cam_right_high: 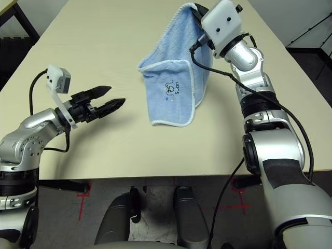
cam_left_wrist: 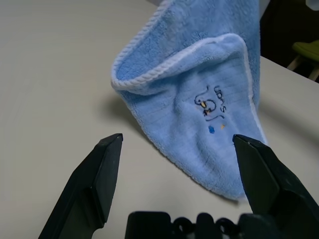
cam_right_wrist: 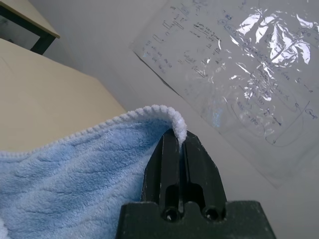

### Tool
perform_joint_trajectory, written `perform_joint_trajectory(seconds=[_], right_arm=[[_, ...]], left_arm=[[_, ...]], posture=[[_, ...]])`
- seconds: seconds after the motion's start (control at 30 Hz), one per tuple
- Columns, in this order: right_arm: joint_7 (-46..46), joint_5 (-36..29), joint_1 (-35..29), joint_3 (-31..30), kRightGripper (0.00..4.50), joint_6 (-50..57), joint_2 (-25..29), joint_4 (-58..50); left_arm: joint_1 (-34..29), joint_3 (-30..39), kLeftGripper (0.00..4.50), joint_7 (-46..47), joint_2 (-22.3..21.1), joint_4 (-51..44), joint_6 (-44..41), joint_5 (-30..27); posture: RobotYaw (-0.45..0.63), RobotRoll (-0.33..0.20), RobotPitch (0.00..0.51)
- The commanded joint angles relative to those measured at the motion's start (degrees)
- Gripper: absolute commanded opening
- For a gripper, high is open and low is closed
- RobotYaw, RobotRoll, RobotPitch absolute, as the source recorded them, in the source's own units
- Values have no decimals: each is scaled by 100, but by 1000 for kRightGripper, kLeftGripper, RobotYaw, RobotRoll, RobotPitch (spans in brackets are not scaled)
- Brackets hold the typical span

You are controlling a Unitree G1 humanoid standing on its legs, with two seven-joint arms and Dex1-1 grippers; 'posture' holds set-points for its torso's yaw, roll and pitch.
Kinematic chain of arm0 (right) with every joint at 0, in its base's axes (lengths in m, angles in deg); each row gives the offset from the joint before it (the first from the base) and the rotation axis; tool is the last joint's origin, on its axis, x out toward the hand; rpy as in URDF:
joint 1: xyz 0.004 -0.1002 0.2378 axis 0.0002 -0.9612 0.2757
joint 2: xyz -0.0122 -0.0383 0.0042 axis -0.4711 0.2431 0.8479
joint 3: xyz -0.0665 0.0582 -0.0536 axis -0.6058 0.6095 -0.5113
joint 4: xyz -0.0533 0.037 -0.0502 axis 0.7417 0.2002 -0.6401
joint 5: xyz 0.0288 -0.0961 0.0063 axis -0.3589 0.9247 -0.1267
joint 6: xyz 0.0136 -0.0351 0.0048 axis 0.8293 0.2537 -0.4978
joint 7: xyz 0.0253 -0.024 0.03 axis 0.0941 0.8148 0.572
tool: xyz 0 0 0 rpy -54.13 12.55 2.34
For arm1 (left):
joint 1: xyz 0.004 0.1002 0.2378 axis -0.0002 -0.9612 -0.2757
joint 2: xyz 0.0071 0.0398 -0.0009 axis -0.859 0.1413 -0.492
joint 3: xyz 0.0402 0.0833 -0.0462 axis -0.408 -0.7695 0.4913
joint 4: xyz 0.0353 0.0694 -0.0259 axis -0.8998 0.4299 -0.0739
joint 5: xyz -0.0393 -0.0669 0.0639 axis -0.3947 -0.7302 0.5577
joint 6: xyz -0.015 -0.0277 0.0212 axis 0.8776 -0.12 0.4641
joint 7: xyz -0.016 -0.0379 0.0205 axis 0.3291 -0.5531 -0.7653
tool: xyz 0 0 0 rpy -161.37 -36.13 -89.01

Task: Fold the towel and set it aside.

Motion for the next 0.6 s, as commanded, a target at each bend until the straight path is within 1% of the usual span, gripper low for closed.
perform_joint_trajectory(seconds=[0.03, 0.13, 0.27, 0.4, 0.6], right_arm=[[3, 48, 91, -31, 47, -202, 51, -55], [-187, 141, 239, 3, 47, -293, 92, 3], [-440, 289, 504, 17, 47, -370, 153, 167], [-508, 339, 758, -2, 47, -477, 199, 395], [-582, 405, 1006, -26, 47, -639, 219, 646]], left_arm=[[234, -100, 4500, 252, 89, 268, 91, 281], [407, -194, 4500, 345, 177, 426, 203, 468], [558, -234, 4500, 412, 274, 585, 209, 577], [668, -296, 4500, 472, 346, 752, 308, 737], [823, -302, 4500, 492, 445, 945, 441, 828]], posture=[[-136, 0, 176], [-136, 0, 176], [-156, 0, 176], [-156, 0, 176], [-158, 0, 176]])
